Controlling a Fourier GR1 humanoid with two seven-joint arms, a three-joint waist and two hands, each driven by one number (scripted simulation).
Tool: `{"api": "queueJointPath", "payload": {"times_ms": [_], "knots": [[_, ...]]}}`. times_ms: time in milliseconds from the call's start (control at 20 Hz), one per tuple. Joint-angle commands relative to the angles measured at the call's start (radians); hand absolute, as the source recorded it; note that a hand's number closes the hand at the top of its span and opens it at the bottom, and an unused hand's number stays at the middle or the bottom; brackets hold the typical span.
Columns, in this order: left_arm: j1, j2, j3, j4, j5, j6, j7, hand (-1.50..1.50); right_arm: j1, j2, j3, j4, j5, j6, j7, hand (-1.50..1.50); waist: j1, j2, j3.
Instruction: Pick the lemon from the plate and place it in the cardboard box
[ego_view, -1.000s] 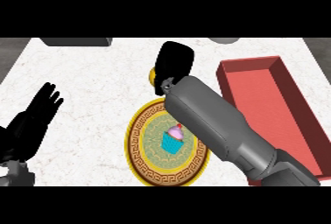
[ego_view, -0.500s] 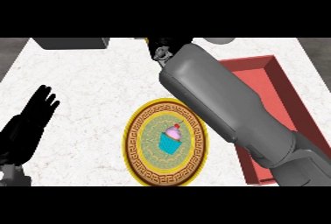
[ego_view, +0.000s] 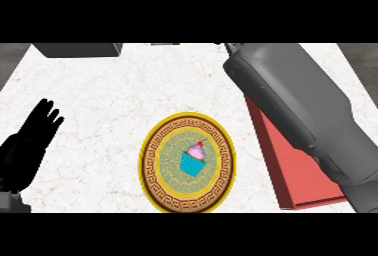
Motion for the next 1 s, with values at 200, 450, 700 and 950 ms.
{"api": "queueJointPath", "payload": {"times_ms": [200,450,700,950], "knots": [[0.013,-0.001,0.004,-0.013,0.006,-0.009,0.01,0.0,0.157,-0.074,-0.06,-0.188,0.047,0.12,0.135,1.5,0.011,0.007,0.0],[-0.043,-0.005,0.009,0.079,-0.005,-0.011,-0.021,0.0,0.349,-0.136,-0.102,-0.303,0.083,0.054,0.031,1.5,0.007,0.011,0.0],[-0.017,-0.025,-0.016,0.051,-0.038,-0.01,-0.053,0.0,0.497,-0.111,-0.159,-0.346,0.098,-0.001,-0.014,1.5,0.019,0.014,0.0],[-0.041,0.011,0.024,0.026,0.014,-0.022,0.017,0.0,0.619,-0.054,-0.264,-0.303,0.014,-0.057,-0.092,1.5,0.025,0.017,0.001]]}}
